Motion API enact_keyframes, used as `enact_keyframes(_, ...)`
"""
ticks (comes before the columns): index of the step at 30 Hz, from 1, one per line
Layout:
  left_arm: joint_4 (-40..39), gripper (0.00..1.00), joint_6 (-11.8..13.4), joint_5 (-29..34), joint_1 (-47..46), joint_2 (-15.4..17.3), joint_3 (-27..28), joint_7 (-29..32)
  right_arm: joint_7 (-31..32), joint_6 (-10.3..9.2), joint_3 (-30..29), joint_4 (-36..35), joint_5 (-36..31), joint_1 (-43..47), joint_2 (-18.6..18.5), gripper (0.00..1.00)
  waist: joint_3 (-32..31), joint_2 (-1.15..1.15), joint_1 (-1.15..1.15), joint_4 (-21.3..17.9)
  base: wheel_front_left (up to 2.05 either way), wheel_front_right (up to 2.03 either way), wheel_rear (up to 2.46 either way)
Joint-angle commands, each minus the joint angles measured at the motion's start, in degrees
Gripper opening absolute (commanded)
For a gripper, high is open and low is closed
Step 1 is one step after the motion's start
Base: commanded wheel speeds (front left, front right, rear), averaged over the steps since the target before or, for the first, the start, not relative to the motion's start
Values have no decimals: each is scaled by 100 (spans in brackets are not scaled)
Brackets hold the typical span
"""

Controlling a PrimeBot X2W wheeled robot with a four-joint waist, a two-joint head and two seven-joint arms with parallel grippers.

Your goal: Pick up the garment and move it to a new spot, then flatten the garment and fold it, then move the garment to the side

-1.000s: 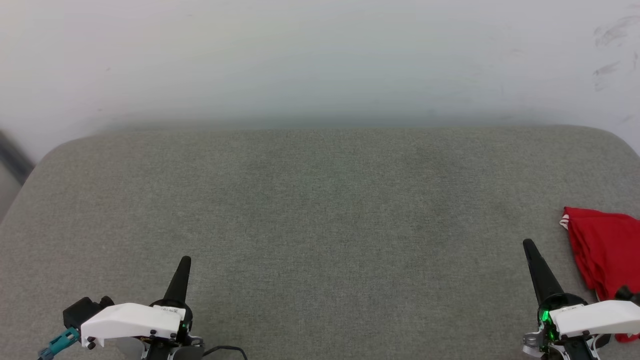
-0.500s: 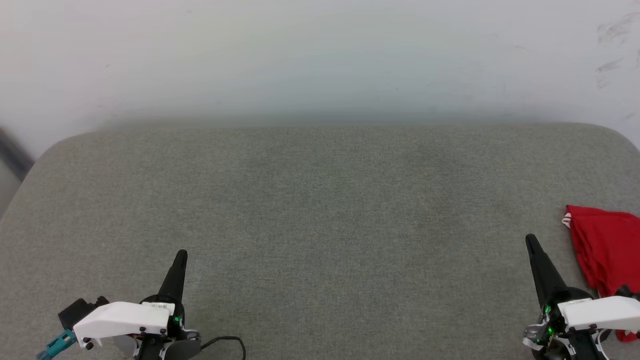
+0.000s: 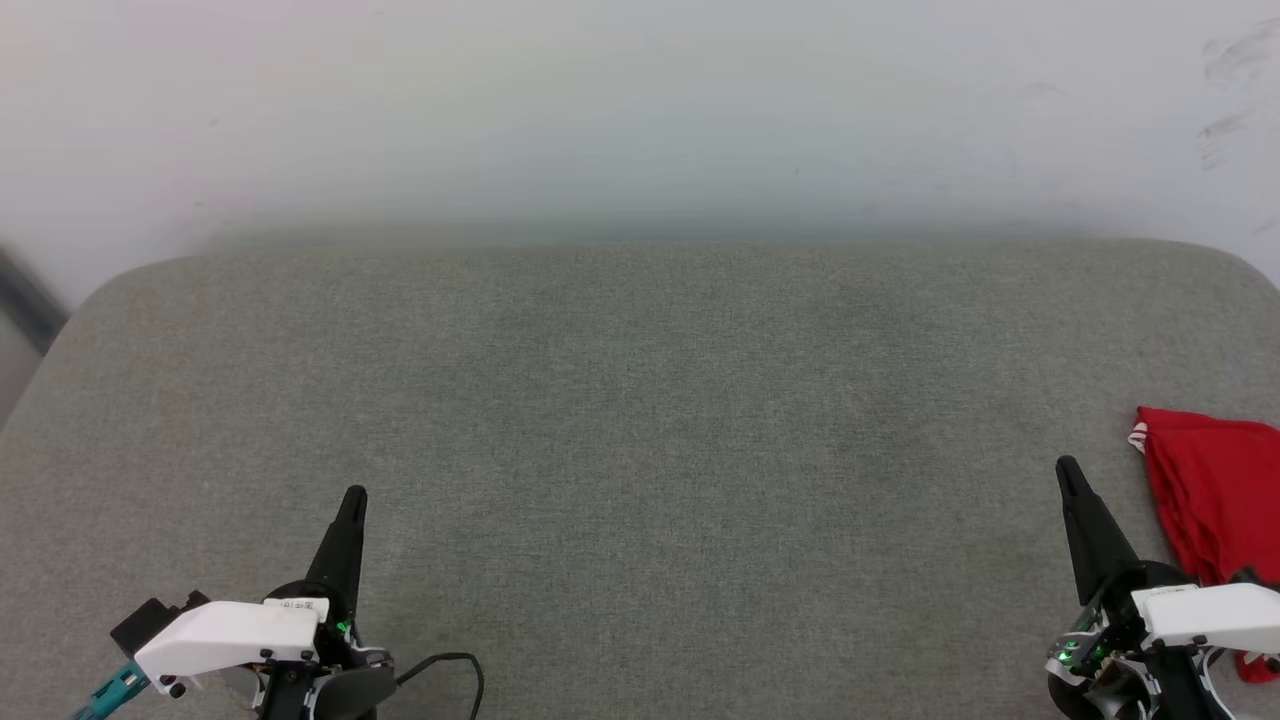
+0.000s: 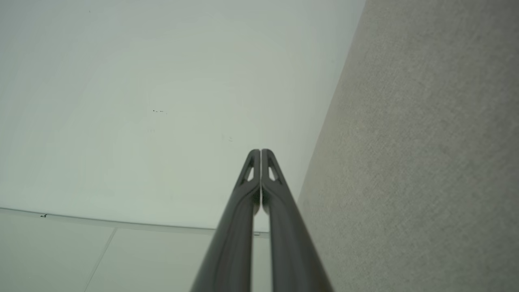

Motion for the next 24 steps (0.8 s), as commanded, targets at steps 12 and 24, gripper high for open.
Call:
enact_keyframes(12,35,0,-190,-411,-130,-128,219,147,44,0,-46,152,557,-206,17,0,50,0,0,13,0,0,0)
enact_keyframes(24,39,0,-207,-459,-143,-149,258,165,61,0,-74,171,598,-230,34,0,61,0,0,15,0,0,0)
